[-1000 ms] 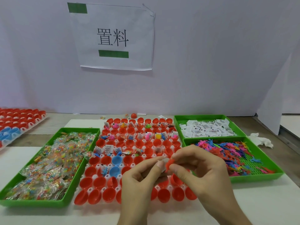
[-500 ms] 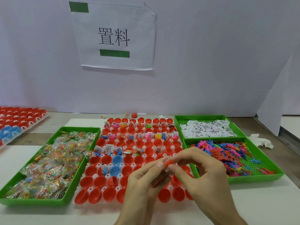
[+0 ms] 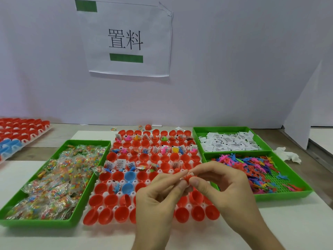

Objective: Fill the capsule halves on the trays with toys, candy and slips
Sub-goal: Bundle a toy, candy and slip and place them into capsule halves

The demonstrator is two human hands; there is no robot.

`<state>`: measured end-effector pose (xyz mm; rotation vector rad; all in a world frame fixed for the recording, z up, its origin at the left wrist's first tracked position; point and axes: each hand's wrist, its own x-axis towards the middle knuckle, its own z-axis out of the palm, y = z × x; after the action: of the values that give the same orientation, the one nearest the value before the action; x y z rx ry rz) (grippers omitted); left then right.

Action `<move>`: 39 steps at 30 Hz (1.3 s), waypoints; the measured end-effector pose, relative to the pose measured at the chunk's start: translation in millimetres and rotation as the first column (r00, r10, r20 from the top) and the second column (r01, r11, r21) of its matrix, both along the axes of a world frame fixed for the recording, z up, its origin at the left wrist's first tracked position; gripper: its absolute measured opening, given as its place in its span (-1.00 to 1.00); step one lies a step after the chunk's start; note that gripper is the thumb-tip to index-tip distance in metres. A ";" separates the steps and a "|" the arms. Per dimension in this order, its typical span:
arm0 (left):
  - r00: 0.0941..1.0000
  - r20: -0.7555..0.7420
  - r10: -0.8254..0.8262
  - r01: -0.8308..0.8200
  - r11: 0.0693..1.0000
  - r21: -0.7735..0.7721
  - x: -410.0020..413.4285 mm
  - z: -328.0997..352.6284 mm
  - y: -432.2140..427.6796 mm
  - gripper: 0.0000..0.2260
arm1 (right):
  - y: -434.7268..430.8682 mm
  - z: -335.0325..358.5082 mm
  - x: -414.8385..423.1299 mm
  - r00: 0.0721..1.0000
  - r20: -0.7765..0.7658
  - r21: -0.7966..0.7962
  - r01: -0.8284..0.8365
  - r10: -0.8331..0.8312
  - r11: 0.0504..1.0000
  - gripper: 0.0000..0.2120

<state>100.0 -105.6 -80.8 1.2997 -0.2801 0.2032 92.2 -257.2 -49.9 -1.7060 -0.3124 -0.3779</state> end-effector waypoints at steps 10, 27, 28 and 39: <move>0.980 -0.084 0.182 -0.190 0.977 -0.099 -4.0 16.8 5.0 -0.61 | 8.3 30.5 31.5 0.995 -0.051 -0.223 -0.092 0.083 0.971 -0.88; 0.970 -0.008 0.242 -0.241 0.960 -0.146 -4.4 8.1 4.2 -0.74 | 32.3 1.5 117.7 0.992 0.040 -0.874 0.091 -0.116 0.478 -0.94; 0.970 -0.001 0.244 -0.242 0.959 -0.146 -4.2 8.0 4.0 -0.74 | 32.9 -0.3 118.3 0.992 0.034 -0.877 0.087 -0.120 0.473 -0.94; 0.965 -0.003 0.263 -0.261 0.958 -0.119 -4.7 8.1 4.8 -0.72 | 37.3 -6.4 123.9 0.991 -0.031 -0.868 0.038 -0.131 0.495 -0.94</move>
<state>95.2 -100.8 -72.7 1.2157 -0.1032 0.4471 216.1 -219.9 -56.2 -2.7658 -0.3826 -0.2007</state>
